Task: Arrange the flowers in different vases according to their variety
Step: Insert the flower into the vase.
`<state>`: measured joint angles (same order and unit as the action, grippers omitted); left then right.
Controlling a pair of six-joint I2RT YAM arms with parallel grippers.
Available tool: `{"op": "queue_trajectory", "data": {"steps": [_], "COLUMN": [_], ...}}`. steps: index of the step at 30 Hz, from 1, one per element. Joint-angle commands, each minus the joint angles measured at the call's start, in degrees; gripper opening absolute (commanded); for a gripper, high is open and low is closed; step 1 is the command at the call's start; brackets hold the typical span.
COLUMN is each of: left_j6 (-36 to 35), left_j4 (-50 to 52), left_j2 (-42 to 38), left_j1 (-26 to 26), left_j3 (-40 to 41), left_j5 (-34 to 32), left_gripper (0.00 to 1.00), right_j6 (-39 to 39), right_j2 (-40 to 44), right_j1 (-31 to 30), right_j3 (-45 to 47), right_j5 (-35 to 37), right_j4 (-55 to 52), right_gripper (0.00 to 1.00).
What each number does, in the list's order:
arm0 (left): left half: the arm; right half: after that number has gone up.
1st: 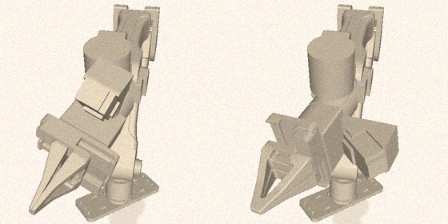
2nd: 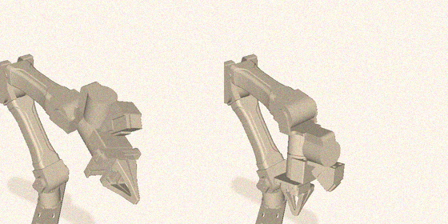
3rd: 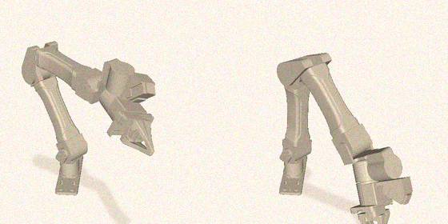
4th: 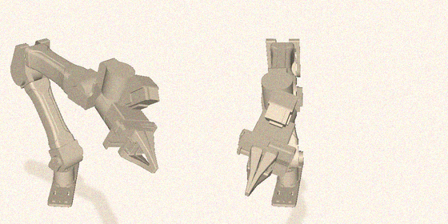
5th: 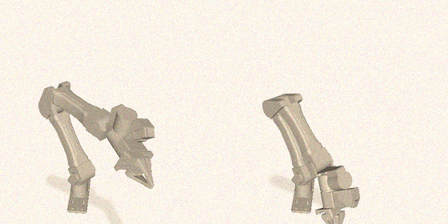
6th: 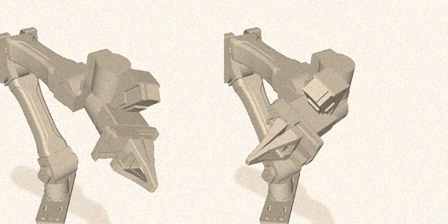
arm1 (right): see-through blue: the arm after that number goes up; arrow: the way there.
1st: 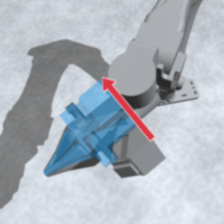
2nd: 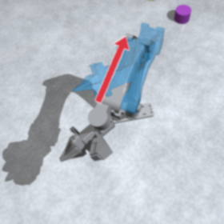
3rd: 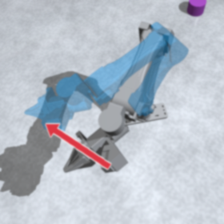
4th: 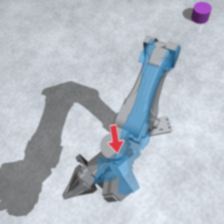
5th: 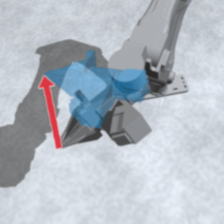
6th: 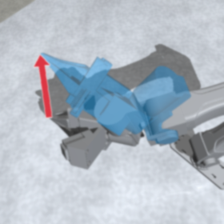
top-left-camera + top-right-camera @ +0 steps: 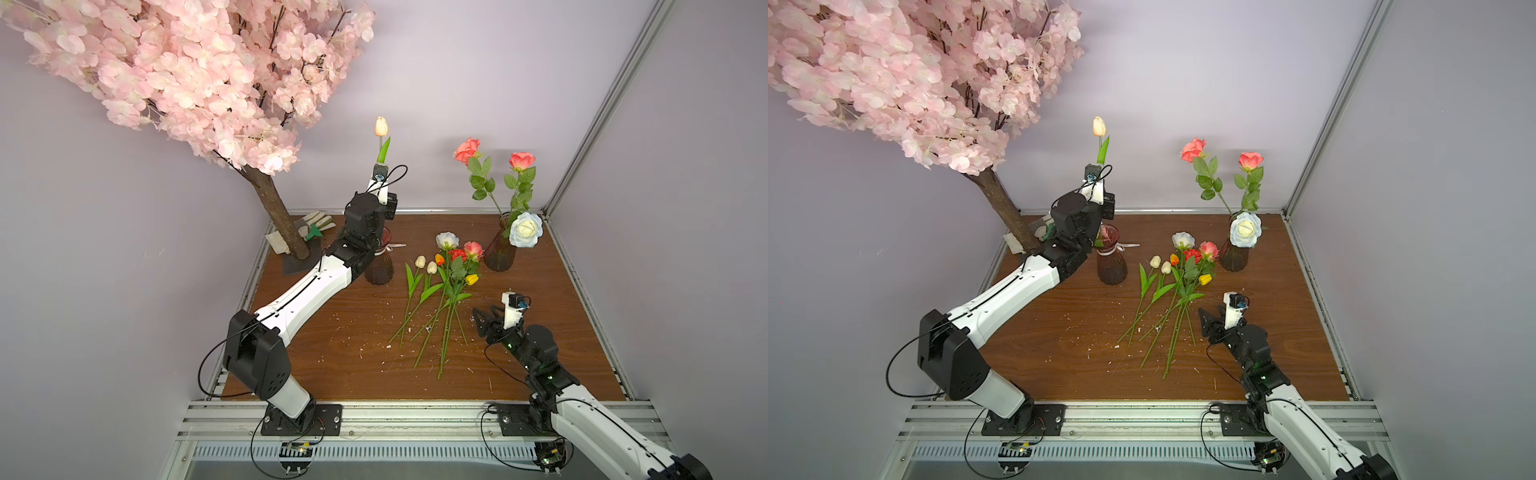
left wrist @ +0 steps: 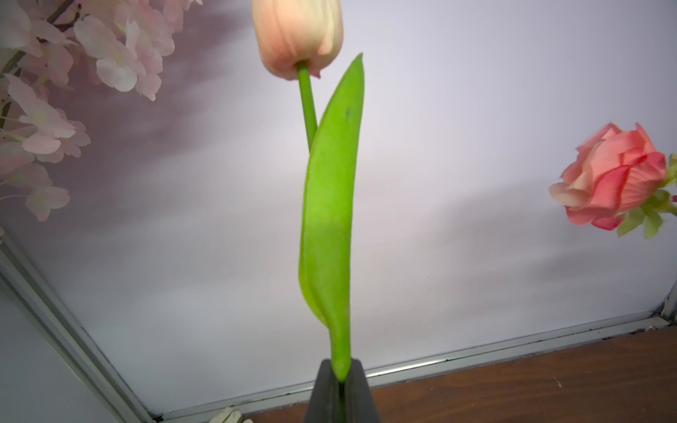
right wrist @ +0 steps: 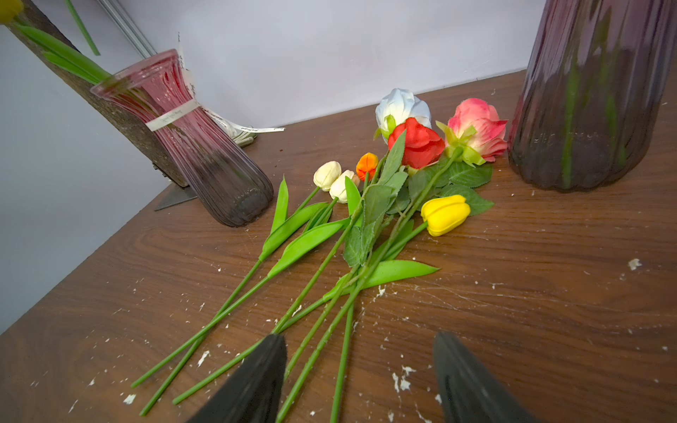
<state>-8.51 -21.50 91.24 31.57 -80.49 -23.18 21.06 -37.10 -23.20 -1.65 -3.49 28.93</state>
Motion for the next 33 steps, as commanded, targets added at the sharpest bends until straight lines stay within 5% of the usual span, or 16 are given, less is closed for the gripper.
{"op": "queue_trajectory", "data": {"steps": [1, 10, 12, 16, 26, 33], "left_j6": [-1.21, 1.18, 2.14, 4.37, 13.87, 21.71], "left_j4": [-6.11, -12.21, -12.3, -13.06, -0.01, 8.49], "left_j2": [0.81, 1.71, 0.96, -2.23, -13.85, -21.22], "left_j1": [-1.39, -2.04, -2.04, -2.09, -1.92, -0.62], "left_j3": [1.94, 9.06, 10.38, 13.58, 13.65, 18.13], "left_j5": [1.81, 3.71, 4.1, 3.77, 8.42, 16.45], "left_gripper": [0.05, 0.08, 0.16, 0.5, 0.68, 0.97], "right_j6": [0.2, 0.12, 0.13, 0.18, 0.09, 0.55], "right_j2": [0.28, 0.37, 0.37, 0.36, 0.23, 1.99], "right_j1": [-0.36, -0.33, -0.36, -0.36, -0.35, -0.35], "right_j3": [-0.02, -0.02, -0.02, 0.05, -0.02, 0.24], "right_j5": [-0.3, -0.34, -0.26, -0.35, -0.37, -1.02], "right_j4": [1.92, 1.9, 1.92, 2.01, 2.1, 1.49], "right_gripper": [0.7, 0.7, 0.7, 0.7, 0.7, 0.77]}}
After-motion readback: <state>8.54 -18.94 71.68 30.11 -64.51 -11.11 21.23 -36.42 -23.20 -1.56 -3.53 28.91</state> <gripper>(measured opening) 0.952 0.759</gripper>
